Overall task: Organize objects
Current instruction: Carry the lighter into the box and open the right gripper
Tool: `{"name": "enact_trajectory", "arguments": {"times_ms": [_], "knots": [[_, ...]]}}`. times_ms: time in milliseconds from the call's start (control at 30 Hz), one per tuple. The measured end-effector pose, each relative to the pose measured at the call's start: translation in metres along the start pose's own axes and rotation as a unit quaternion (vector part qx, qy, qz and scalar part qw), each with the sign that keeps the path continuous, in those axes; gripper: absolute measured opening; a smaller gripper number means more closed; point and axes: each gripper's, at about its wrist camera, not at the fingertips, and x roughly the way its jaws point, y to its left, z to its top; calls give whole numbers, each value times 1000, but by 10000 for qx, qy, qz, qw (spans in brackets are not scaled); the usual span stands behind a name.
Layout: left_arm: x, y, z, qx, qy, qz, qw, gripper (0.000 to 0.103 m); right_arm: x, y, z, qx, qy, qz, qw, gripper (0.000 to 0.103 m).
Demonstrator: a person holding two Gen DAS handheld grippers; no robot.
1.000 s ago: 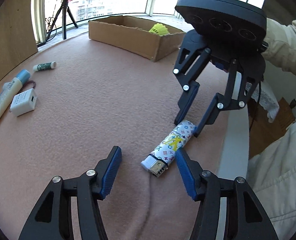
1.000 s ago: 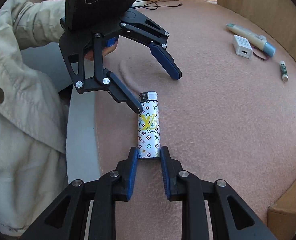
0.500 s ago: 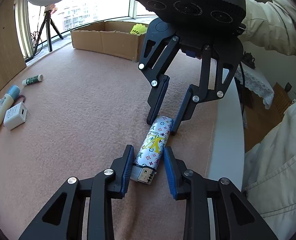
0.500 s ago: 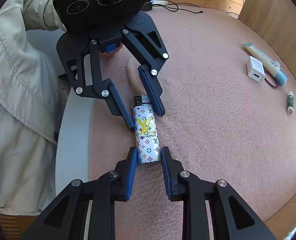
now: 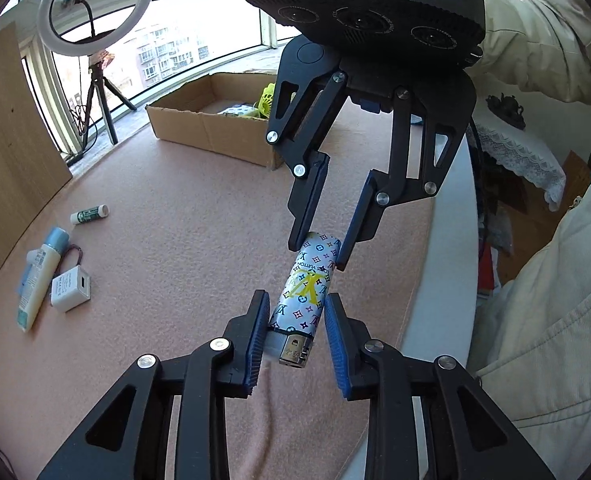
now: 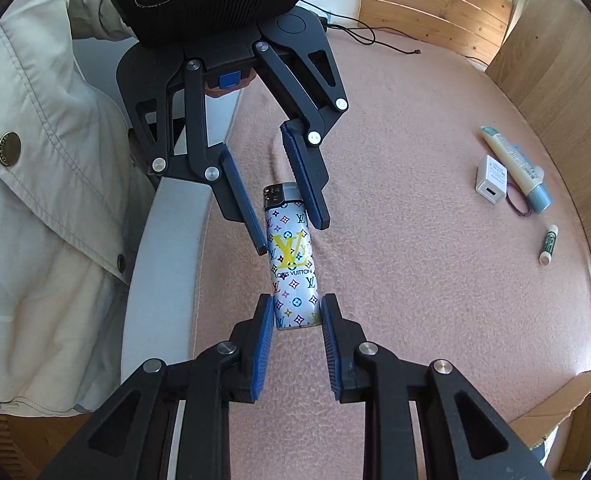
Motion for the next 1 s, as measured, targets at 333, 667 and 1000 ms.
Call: {"name": "enact_trajectory", "arguments": {"times_ms": [333, 667, 1000], "knots": [[15, -12, 103, 48, -12, 640, 9979, 30, -68, -29, -45, -500, -314, -462, 9972, 22], [58, -6, 190, 430, 13, 648, 9970, 31, -115, -59, -100, -313, -426, -883, 9947, 22], [108, 3, 243, 736, 169, 494, 9959, 31, -128, -80, -155, 37, -522, -1105, 9925, 22]]}}
